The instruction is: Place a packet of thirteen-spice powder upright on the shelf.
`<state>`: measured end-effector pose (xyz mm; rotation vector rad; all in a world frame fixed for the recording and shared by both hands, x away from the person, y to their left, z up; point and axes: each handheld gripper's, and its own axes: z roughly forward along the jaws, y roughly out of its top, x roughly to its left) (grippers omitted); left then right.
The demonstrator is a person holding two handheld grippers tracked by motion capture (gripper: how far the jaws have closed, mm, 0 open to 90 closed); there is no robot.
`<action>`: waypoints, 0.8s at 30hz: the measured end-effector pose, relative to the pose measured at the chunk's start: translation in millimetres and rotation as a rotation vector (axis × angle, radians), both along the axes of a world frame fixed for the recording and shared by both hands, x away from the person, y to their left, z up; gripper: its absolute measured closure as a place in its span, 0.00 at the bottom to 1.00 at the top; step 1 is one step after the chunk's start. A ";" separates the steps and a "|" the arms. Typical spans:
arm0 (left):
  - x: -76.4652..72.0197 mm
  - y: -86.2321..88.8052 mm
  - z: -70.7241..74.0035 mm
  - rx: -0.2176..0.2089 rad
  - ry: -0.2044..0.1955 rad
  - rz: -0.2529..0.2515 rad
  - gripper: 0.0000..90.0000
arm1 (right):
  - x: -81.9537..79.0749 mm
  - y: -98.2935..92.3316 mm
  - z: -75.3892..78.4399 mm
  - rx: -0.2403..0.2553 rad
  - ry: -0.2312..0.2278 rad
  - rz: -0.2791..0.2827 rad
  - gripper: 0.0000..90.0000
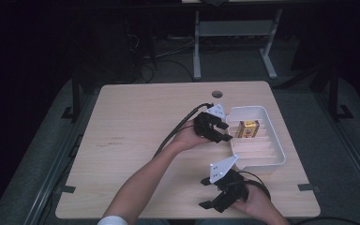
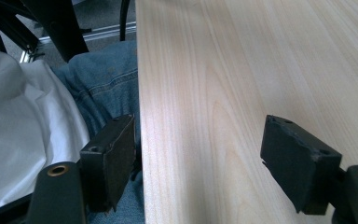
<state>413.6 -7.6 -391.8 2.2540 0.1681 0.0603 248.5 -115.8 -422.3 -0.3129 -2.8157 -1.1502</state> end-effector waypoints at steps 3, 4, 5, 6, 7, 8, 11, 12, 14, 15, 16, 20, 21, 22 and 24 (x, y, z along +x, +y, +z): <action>-4.8 9.9 -0.7 -0.008 0.002 0.008 0.53 | 0.5 -0.7 0.5 0.002 -0.002 -0.004 0.28; -6.4 13.1 -1.1 -0.008 0.003 0.011 0.53 | 0.7 -1.0 0.5 0.003 -0.004 -0.005 0.28; -8.3 16.2 -1.5 -0.005 0.002 0.011 0.53 | 1.0 -1.3 0.5 0.004 -0.004 -0.006 0.28; -10.1 19.3 -1.8 -0.007 0.001 0.012 0.52 | 1.1 -1.7 0.5 0.003 -0.003 -0.008 0.28; -12.1 22.5 -2.3 -0.012 0.003 0.016 0.52 | 1.2 -2.2 0.5 0.003 -0.004 -0.009 0.28; -14.0 25.5 -2.8 -0.014 0.003 0.018 0.52 | 1.3 -2.7 0.5 0.002 -0.005 -0.012 0.28; -19.9 34.3 -5.0 -0.017 0.008 0.025 0.50 | 1.4 -4.2 1.1 0.005 -0.005 -0.019 0.28; -22.0 37.0 -5.9 -0.015 0.006 0.028 0.50 | 1.4 -4.8 1.4 0.006 -0.006 -0.021 0.28; -26.6 43.7 -7.9 -0.012 0.009 0.033 0.49 | 1.5 -5.9 1.8 0.005 -0.007 -0.024 0.28; -28.1 45.8 -8.7 -0.012 0.010 0.035 0.49 | 1.6 -6.4 1.9 0.006 -0.007 -0.025 0.28; -29.9 48.9 -9.7 -0.013 0.011 0.039 0.48 | 1.6 -6.6 2.0 0.005 -0.008 -0.026 0.28; -35.7 61.3 -10.9 -0.023 0.020 0.055 0.46 | 1.8 -7.9 2.7 0.004 -0.009 -0.032 0.28; -36.9 64.3 -10.7 -0.022 0.025 0.056 0.45 | 1.8 -8.1 2.8 0.003 -0.010 -0.034 0.28; -38.7 66.8 -11.0 -0.024 0.029 0.064 0.44 | 1.7 -8.3 3.0 0.002 -0.010 -0.035 0.28; -42.8 72.2 -11.3 -0.025 0.026 0.072 0.41 | 1.8 -8.8 3.2 0.004 -0.009 -0.037 0.28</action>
